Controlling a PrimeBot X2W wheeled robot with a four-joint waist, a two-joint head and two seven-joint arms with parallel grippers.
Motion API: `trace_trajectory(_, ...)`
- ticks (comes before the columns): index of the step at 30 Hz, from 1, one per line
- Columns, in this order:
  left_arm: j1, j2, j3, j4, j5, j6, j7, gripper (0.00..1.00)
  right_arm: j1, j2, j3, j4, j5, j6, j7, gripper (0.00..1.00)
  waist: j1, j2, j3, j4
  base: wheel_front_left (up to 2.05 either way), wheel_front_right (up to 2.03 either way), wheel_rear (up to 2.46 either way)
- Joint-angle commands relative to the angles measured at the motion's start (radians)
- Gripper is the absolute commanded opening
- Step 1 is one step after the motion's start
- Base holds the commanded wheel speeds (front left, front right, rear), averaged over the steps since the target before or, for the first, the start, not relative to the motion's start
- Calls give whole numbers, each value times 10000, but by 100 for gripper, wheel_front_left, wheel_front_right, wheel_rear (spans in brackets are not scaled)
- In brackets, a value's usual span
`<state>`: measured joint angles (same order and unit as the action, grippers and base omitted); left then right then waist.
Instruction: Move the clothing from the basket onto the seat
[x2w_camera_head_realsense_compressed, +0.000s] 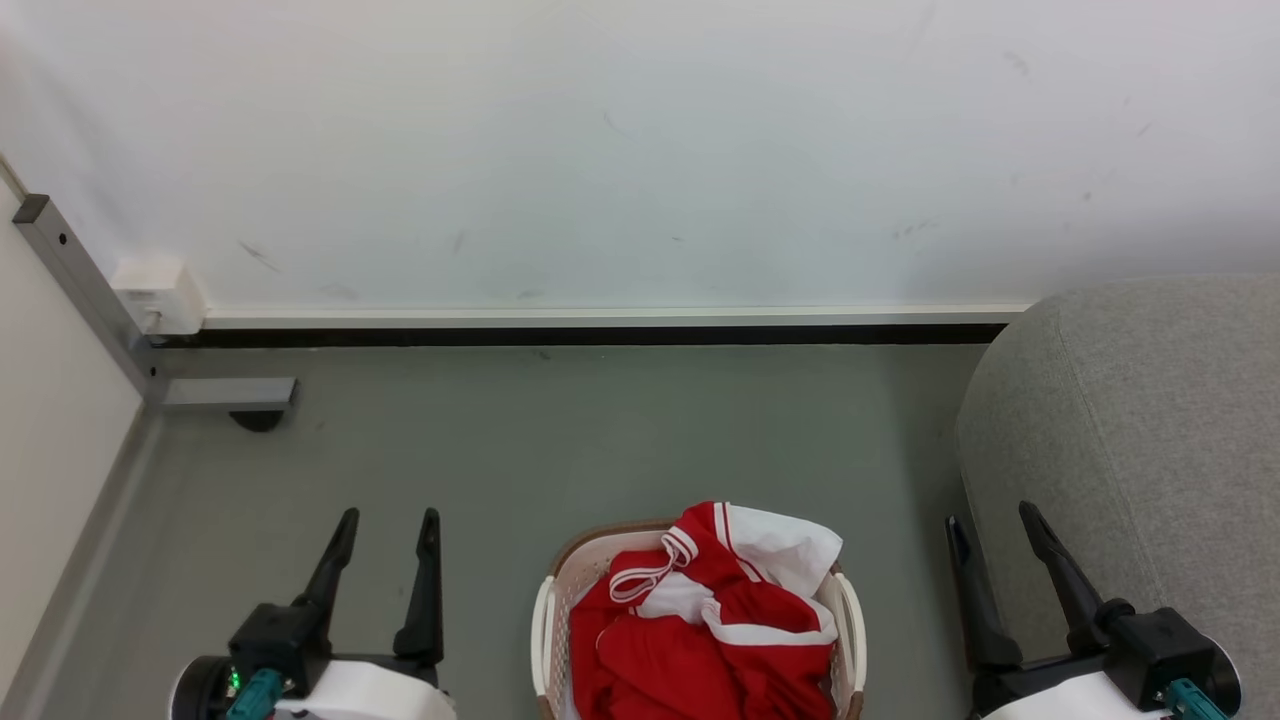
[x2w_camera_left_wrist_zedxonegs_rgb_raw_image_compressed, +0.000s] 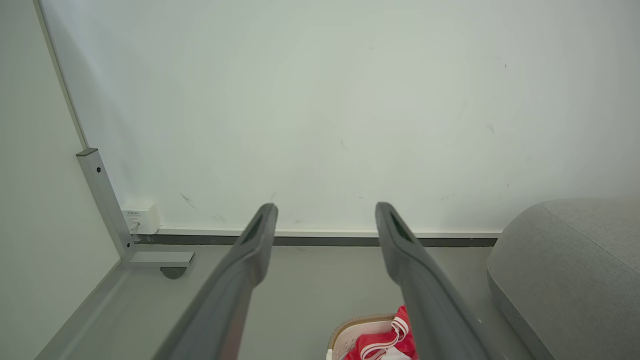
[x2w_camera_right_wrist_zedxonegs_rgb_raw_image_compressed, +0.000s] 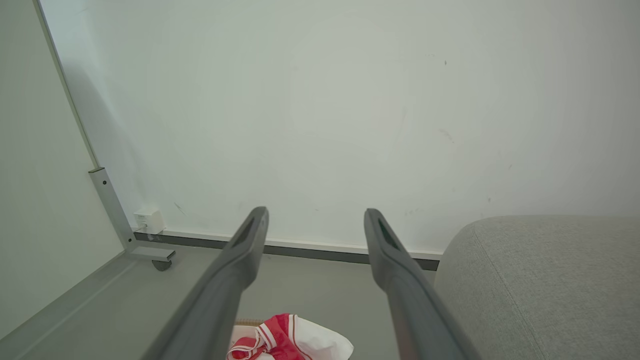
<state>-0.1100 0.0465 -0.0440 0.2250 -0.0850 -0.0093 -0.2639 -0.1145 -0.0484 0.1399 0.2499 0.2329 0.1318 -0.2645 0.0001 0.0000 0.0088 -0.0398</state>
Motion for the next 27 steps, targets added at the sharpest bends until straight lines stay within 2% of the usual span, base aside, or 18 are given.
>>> trace_trajectory(1, -32, 70, 8, 38, -73, 6, -10, 100, -35, -37, -8, -29, 23, -21, 0, 100, -1, 0, 1, -1, 0, 0, 0)
trace_trajectory(16, 10, 70, 59, 33, -279, 6, -10, 100, -58, -37, 14, -75, 108, -21, 0, 100, -1, 0, 54, -155, 0, 0, 0)
trace_trajectory(27, -202, 67, 133, -52, -495, -88, -9, 100, -289, -35, 52, -120, 138, -21, 2, 100, -1, 0, 536, -892, 0, 0, 0)
